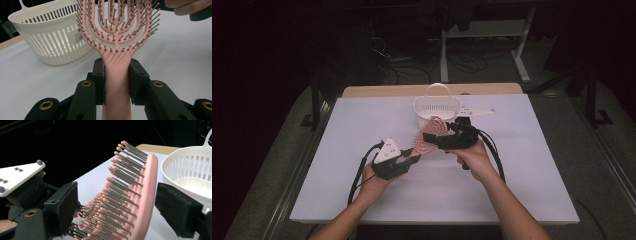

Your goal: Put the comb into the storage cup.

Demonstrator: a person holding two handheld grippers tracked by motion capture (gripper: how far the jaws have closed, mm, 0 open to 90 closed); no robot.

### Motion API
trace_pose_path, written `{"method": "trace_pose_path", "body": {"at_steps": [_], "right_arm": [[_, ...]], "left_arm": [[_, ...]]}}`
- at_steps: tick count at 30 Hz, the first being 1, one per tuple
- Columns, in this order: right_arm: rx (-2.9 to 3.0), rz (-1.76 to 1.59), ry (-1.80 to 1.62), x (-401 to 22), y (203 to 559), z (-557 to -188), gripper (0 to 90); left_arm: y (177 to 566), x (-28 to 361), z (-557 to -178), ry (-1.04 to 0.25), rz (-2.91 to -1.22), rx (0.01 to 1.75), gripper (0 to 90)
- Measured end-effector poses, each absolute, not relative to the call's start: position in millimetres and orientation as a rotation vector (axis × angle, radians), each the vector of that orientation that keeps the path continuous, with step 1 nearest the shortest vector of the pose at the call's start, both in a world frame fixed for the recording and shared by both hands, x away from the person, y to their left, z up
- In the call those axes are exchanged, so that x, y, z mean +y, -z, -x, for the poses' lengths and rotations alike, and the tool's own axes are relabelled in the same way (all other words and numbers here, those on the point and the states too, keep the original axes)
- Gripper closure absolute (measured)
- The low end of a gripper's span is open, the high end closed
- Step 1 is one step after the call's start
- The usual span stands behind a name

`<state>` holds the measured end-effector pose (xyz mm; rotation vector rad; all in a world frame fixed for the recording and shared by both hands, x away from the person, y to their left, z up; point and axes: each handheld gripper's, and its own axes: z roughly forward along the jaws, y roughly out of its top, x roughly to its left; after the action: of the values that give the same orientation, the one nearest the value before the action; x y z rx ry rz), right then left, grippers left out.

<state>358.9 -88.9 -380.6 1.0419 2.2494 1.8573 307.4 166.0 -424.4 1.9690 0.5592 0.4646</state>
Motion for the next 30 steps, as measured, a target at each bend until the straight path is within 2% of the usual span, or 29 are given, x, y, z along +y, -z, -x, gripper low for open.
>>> {"method": "trace_pose_path", "body": {"at_steps": [20, 30], "right_arm": [[2.254, -1.098, -1.888, -92.2, 381.0, -360.5, 47.1], [2.262, -1.127, -1.918, -93.2, 381.3, -361.4, 56.3]], "left_arm": [[424.8, 165.5, -306.7, -0.494, -1.980, 0.546, 70.6], [425.8, 165.7, -307.6, -0.519, -1.994, 0.544, 70.5]]}}
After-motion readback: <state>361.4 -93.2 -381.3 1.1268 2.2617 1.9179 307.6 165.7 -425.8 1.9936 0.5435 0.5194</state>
